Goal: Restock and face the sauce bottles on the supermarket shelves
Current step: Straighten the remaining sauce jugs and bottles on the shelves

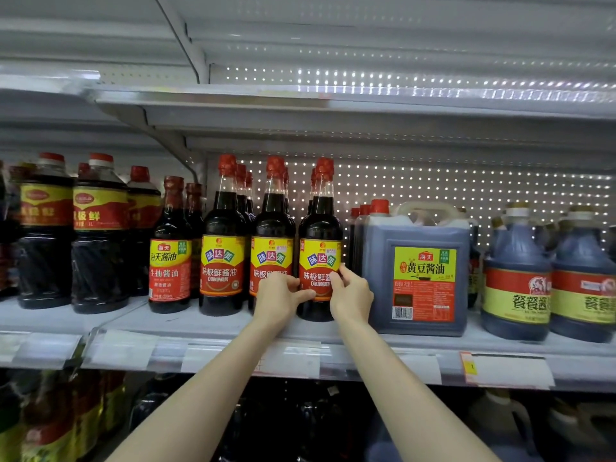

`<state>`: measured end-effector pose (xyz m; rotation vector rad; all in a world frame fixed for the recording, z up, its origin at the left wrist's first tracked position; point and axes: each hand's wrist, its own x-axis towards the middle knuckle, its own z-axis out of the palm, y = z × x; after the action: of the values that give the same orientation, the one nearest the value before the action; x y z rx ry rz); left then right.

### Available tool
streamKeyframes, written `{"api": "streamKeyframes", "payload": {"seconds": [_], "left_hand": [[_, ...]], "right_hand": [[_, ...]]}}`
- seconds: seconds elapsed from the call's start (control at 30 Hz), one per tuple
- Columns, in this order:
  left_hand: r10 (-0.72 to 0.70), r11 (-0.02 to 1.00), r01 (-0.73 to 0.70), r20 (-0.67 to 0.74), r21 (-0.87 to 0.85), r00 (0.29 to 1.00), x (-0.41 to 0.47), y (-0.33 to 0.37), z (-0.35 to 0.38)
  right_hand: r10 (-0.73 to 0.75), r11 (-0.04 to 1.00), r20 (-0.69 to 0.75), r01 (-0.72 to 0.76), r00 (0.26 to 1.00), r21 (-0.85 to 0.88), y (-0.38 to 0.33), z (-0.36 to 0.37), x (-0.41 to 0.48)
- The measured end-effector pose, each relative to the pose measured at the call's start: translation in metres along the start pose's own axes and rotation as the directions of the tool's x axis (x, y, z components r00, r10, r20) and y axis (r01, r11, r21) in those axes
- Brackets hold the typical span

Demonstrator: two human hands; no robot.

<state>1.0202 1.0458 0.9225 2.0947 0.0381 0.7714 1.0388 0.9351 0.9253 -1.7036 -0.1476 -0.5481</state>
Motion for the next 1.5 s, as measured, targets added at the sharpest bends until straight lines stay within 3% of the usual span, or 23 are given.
{"api": "streamKeyframes", "payload": {"seconds": [0.93, 1.13, 1.33, 1.5], "left_hand": [[0.068, 0.997, -0.069, 0.009, 0.040, 0.998, 0.002, -0.004, 0.007], [0.086, 0.995, -0.086, -0.011, 0.058, 0.996, -0.001, 0.000, 0.003], [0.117, 0.991, -0.108, -0.129, 0.076, 0.985, -0.015, 0.014, -0.003], [0.154, 0.985, -0.164, -0.157, -0.058, 0.976, -0.032, 0.044, 0.007]], "right_hand": [[0.009, 0.999, -0.001, -0.009, 1.000, -0.045, 0.001, 0.004, 0.000], [0.047, 0.995, 0.064, -0.052, 0.997, 0.083, -0.007, -0.007, -0.007], [-0.053, 0.984, 0.077, 0.039, 0.996, 0.176, -0.015, -0.041, -0.026], [-0.152, 0.964, 0.018, 0.144, 0.988, 0.224, -0.013, -0.087, -0.029]]}}
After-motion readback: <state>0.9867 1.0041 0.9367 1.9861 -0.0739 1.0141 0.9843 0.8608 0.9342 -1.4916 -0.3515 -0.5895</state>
